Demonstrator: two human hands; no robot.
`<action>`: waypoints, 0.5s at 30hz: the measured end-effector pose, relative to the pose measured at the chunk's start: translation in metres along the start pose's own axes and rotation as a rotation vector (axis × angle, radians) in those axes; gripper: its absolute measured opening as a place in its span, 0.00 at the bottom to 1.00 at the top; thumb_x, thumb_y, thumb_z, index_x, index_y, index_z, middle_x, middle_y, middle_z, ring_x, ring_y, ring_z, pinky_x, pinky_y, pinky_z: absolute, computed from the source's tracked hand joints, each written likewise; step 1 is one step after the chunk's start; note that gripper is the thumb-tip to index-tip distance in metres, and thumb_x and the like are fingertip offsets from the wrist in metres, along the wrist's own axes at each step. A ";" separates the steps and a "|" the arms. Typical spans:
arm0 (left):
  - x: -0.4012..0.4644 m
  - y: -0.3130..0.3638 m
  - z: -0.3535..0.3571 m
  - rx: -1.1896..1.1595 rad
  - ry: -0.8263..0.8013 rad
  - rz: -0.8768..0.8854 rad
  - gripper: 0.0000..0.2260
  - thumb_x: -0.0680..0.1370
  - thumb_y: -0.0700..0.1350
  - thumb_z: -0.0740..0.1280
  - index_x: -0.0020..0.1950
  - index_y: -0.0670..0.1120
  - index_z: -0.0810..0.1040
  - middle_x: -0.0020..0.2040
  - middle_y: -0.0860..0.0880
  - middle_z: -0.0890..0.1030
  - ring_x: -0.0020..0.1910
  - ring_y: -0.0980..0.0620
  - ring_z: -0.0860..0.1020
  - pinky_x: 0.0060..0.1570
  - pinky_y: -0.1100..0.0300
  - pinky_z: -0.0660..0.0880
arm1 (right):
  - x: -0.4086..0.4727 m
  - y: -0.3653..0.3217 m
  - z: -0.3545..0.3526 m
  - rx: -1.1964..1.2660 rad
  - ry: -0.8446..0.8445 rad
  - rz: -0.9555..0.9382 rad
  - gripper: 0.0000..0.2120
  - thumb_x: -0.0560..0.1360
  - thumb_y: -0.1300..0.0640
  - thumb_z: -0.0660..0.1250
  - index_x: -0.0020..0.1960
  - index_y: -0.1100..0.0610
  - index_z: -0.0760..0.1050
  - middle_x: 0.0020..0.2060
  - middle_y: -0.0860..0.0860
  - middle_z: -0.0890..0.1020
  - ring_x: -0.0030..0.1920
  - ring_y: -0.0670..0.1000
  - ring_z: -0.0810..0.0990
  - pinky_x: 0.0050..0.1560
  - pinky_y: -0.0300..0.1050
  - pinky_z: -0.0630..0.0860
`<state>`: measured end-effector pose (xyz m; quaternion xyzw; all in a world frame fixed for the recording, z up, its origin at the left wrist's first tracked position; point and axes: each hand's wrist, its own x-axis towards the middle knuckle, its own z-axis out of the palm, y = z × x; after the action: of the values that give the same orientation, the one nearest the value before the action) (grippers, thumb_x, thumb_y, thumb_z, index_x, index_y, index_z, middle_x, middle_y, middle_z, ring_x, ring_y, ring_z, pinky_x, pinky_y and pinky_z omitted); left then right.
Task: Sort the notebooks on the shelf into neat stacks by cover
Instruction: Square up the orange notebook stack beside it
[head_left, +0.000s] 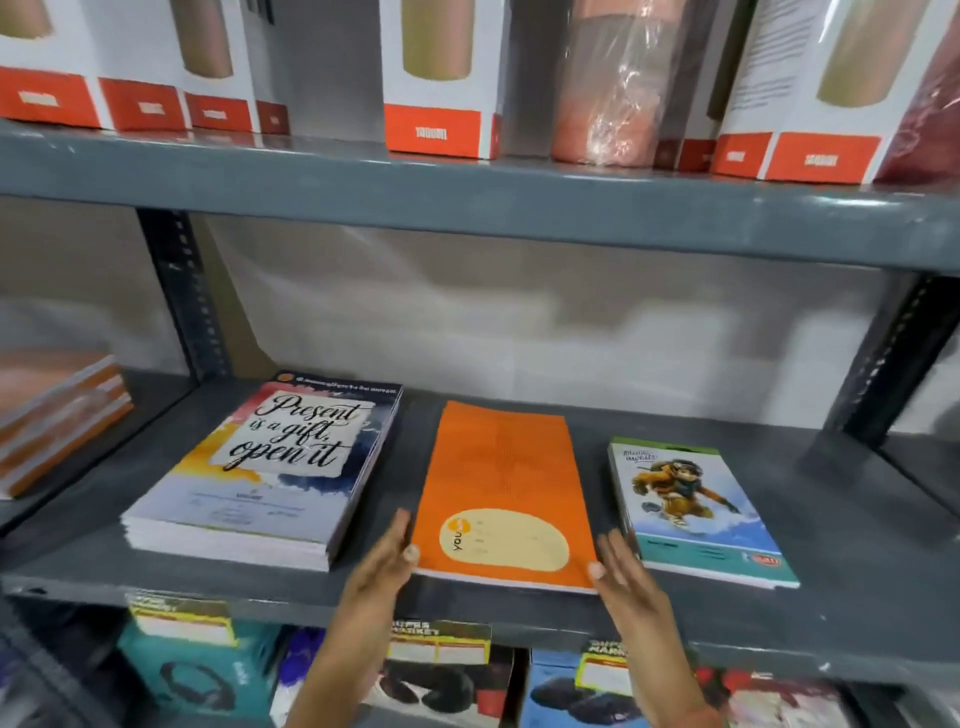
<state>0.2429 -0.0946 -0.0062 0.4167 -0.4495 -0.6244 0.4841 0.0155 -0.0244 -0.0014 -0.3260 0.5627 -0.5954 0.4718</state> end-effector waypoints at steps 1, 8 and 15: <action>-0.002 -0.001 -0.005 -0.053 -0.060 0.023 0.36 0.61 0.56 0.76 0.66 0.54 0.70 0.64 0.57 0.76 0.62 0.58 0.72 0.67 0.55 0.60 | 0.002 0.002 -0.004 0.043 -0.046 0.003 0.42 0.61 0.45 0.73 0.72 0.50 0.61 0.70 0.45 0.67 0.65 0.45 0.66 0.59 0.43 0.66; 0.005 -0.014 -0.019 -0.030 -0.091 0.050 0.26 0.62 0.44 0.76 0.59 0.50 0.77 0.54 0.55 0.84 0.55 0.60 0.80 0.54 0.65 0.74 | 0.008 0.017 -0.006 0.003 -0.144 -0.085 0.39 0.65 0.58 0.72 0.73 0.53 0.60 0.59 0.39 0.75 0.63 0.47 0.73 0.68 0.52 0.67; 0.009 -0.013 -0.026 0.021 -0.149 -0.004 0.27 0.65 0.40 0.71 0.62 0.53 0.73 0.55 0.57 0.83 0.56 0.63 0.79 0.48 0.71 0.76 | 0.004 0.010 -0.005 -0.003 -0.130 -0.089 0.38 0.64 0.57 0.74 0.71 0.49 0.63 0.51 0.33 0.78 0.55 0.37 0.75 0.59 0.41 0.70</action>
<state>0.2633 -0.1059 -0.0257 0.3752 -0.4899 -0.6498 0.4438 0.0113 -0.0259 -0.0124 -0.3892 0.5169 -0.5925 0.4799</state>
